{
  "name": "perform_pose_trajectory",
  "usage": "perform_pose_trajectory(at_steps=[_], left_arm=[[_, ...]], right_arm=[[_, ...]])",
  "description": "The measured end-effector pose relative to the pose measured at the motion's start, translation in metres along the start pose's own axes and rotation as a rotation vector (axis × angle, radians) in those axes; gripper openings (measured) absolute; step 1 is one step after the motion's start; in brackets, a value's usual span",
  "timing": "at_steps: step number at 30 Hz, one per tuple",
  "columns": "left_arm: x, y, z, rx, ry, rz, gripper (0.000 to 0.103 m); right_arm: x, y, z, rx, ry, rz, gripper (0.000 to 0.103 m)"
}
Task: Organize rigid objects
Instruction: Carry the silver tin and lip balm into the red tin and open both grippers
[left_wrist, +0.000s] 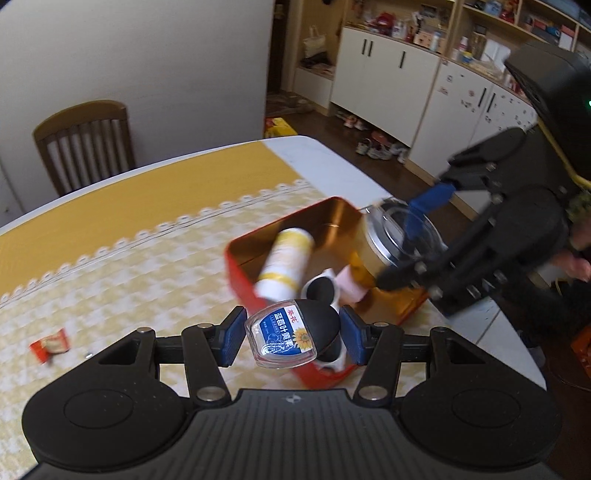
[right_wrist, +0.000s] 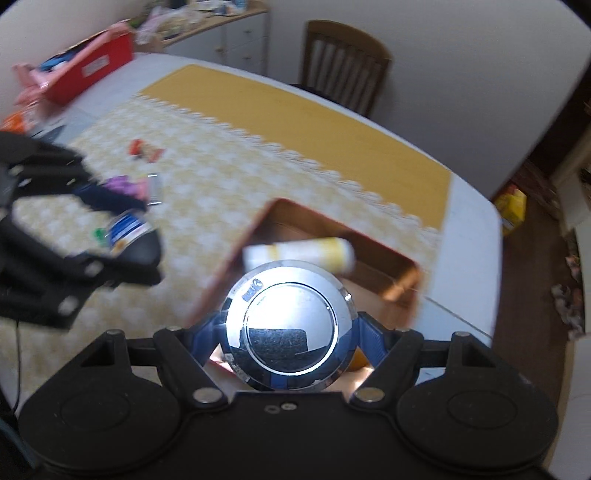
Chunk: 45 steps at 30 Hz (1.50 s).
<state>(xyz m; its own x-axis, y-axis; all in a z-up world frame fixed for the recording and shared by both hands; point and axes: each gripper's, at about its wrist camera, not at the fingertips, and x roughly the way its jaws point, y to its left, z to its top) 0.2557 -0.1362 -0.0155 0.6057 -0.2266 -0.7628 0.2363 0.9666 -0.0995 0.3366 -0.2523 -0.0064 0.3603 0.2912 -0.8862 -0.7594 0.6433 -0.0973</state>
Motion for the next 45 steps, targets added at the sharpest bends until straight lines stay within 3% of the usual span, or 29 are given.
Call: perform_pose_trajectory(at_steps=[7, 23, 45], left_arm=[[0.039, -0.020, 0.012, -0.013, 0.056, -0.012, 0.054], [0.110, -0.032, 0.020, -0.052, 0.125, 0.006, 0.054], [0.138, -0.020, 0.016, -0.145, 0.176, -0.001, 0.054]], right_arm=[[0.010, -0.043, 0.000, 0.076, -0.023, -0.043, 0.076], [0.070, -0.062, 0.018, 0.100, 0.018, -0.009, 0.076], [0.103, -0.063, 0.007, 0.092, 0.087, 0.037, 0.076]])
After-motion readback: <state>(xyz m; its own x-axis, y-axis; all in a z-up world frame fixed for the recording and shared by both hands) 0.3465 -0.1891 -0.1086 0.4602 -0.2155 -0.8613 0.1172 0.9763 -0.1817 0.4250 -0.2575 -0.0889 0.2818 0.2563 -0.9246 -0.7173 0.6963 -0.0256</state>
